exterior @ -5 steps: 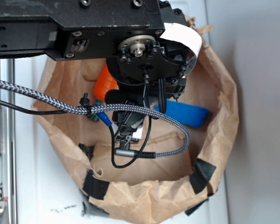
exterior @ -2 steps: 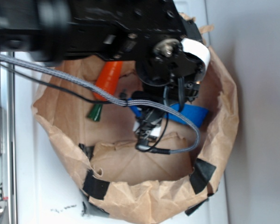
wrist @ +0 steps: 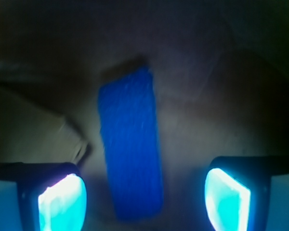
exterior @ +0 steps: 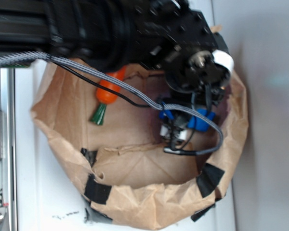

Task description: Grab the blue sponge.

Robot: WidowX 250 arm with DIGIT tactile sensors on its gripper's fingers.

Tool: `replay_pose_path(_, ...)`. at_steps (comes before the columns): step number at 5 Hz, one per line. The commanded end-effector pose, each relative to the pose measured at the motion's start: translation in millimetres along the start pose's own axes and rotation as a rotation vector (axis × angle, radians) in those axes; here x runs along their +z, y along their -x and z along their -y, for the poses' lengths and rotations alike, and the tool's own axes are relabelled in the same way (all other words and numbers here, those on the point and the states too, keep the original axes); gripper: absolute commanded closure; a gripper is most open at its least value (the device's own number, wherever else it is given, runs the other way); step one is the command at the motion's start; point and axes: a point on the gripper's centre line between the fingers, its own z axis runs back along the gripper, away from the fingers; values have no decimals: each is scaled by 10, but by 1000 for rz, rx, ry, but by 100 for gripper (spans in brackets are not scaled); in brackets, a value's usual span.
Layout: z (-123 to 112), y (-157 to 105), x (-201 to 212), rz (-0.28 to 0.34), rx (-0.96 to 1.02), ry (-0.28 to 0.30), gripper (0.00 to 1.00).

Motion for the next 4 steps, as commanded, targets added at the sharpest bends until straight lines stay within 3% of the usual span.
replay_pose_path(1, 162, -255, -22, 90, -31, -60, 100)
replay_pose_path(3, 161, -95, 224, 135, -44, -35, 100)
replay_pose_path(4, 214, 6, 563, 140, -40, 15, 100)
